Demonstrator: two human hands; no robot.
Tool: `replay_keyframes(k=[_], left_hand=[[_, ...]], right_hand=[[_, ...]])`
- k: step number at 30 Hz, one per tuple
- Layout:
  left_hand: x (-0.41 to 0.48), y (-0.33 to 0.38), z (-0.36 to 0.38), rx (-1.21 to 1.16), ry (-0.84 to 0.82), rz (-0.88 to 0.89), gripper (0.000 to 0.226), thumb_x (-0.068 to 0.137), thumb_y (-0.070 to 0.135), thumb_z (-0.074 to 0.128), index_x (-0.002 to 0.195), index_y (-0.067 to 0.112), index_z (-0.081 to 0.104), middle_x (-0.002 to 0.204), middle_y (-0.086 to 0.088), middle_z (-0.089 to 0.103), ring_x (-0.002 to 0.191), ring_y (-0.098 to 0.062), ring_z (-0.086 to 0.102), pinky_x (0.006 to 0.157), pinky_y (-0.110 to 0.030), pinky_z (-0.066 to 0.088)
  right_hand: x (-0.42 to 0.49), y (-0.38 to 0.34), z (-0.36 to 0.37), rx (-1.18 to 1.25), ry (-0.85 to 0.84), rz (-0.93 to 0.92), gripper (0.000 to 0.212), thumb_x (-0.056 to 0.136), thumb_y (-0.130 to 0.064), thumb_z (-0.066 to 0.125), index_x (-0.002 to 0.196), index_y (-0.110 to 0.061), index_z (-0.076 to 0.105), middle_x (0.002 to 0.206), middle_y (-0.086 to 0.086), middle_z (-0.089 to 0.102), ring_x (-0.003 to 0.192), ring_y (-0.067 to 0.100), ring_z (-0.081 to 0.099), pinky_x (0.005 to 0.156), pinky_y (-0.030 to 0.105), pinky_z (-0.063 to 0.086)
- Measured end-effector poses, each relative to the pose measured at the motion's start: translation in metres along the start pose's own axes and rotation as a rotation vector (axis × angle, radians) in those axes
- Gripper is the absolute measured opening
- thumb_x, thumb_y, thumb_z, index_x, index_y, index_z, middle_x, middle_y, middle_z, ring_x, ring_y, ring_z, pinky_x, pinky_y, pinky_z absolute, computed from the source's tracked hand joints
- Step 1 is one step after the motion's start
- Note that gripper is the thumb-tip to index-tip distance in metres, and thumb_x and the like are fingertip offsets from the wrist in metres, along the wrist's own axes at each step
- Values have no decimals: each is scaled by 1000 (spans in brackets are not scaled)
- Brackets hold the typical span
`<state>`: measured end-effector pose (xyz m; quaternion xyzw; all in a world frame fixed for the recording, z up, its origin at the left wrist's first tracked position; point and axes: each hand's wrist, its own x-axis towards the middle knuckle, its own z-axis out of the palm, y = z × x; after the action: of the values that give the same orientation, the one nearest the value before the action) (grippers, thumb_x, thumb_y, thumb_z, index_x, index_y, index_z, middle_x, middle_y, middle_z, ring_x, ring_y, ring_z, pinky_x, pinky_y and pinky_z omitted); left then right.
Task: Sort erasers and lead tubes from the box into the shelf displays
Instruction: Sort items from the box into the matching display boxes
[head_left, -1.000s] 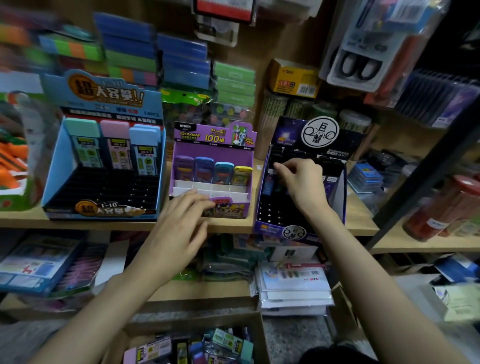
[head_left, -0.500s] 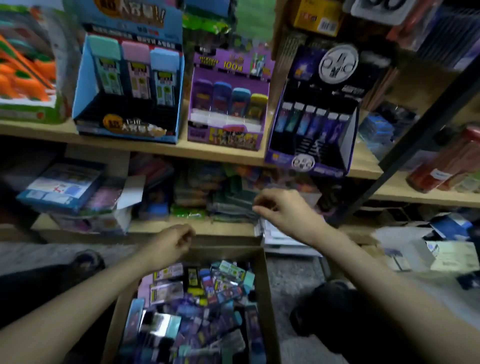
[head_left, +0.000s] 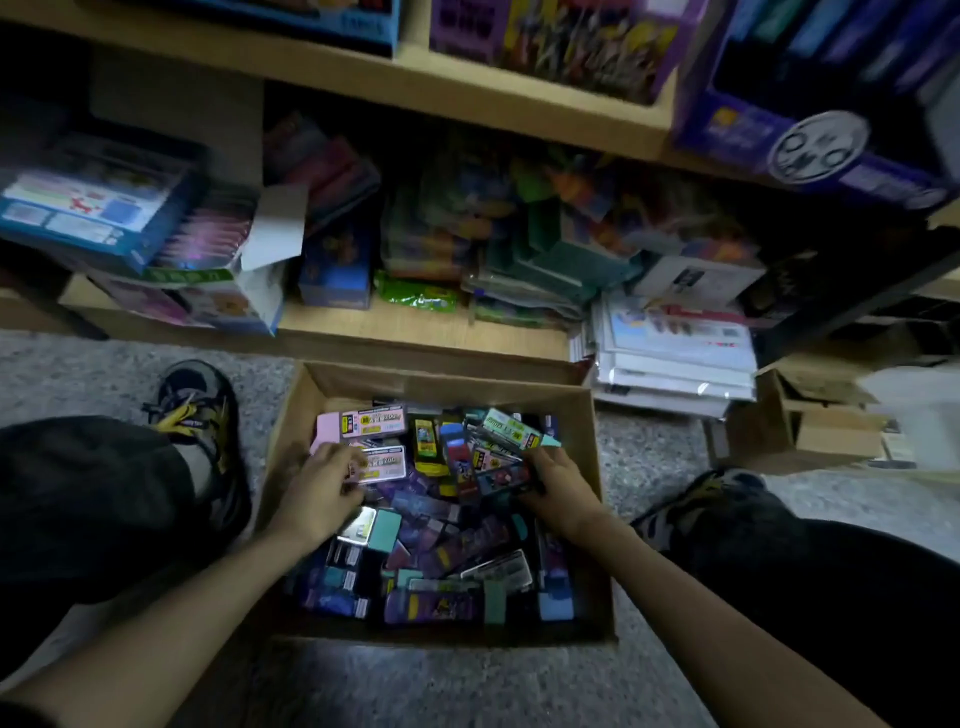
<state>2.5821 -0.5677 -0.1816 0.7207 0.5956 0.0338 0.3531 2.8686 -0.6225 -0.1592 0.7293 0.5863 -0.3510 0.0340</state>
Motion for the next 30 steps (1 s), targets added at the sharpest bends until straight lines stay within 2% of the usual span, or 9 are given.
replay_keyframes(k=[6, 10, 13, 17, 20, 23, 26, 28, 30], left_hand=[[34, -16, 6, 176, -72, 46, 52, 83, 32, 69, 125, 8, 52, 124, -13, 54, 115, -28, 50, 92, -36, 40], [38, -22, 12, 266, -73, 55, 55, 81, 34, 70, 127, 12, 50, 123, -9, 53, 114, -26, 51, 89, -35, 41], [40, -21, 14, 305, -83, 56, 53, 79, 37, 71, 124, 15, 51, 122, -7, 54, 115, -26, 50, 88, -35, 39], [45, -15, 12, 435, -219, 64, 50, 84, 42, 64, 127, 22, 46, 132, 0, 51, 123, -22, 42, 92, -33, 32], [48, -11, 9, 373, -220, 119, 41, 89, 36, 60, 125, 17, 52, 129, -3, 54, 119, -23, 47, 93, -31, 33], [44, -7, 3, 154, -114, 143, 31, 90, 24, 60, 116, 7, 58, 114, -9, 57, 104, -27, 55, 85, -32, 41], [37, -2, 0, -16, -83, 146, 31, 88, 17, 63, 114, 1, 59, 108, -11, 57, 95, -24, 54, 75, -28, 39], [31, -5, 2, -52, -177, 140, 30, 86, 16, 66, 112, 0, 60, 106, -14, 57, 93, -21, 52, 71, -25, 36], [25, -15, 8, 57, -333, 161, 30, 85, 18, 67, 107, -2, 61, 110, -13, 53, 103, -24, 51, 81, -24, 37]], right_hand=[[37, 16, 19, -79, 8, -64, 66, 86, -21, 64, 143, -13, 32, 144, 10, 33, 130, 31, 35, 108, 37, 34], [44, 23, 28, -226, 79, -173, 55, 89, -27, 59, 139, -18, 40, 140, 9, 36, 122, 30, 39, 101, 37, 38], [38, 23, 41, -289, 47, -240, 54, 90, -30, 56, 141, -22, 38, 140, 10, 35, 123, 30, 37, 102, 39, 37], [32, 17, 58, -223, 30, -91, 65, 89, -35, 57, 145, -22, 26, 141, 12, 32, 126, 33, 37, 103, 40, 36], [33, 13, 60, -51, -27, -23, 73, 84, -34, 65, 142, -15, 26, 141, 13, 39, 128, 33, 37, 102, 42, 37], [28, 10, 64, 76, 4, -9, 61, 81, -32, 69, 129, -10, 37, 135, 14, 44, 125, 32, 39, 97, 40, 41], [19, 8, 73, 117, -11, 11, 64, 81, -27, 69, 134, -10, 38, 135, 16, 40, 126, 33, 37, 97, 37, 38], [10, 7, 81, 116, -32, -4, 61, 79, -28, 70, 130, -9, 42, 132, 15, 44, 124, 33, 38, 95, 35, 36], [2, 8, 88, -2, -58, -71, 58, 79, -34, 69, 126, -11, 45, 131, 11, 47, 123, 31, 37, 94, 35, 35]])
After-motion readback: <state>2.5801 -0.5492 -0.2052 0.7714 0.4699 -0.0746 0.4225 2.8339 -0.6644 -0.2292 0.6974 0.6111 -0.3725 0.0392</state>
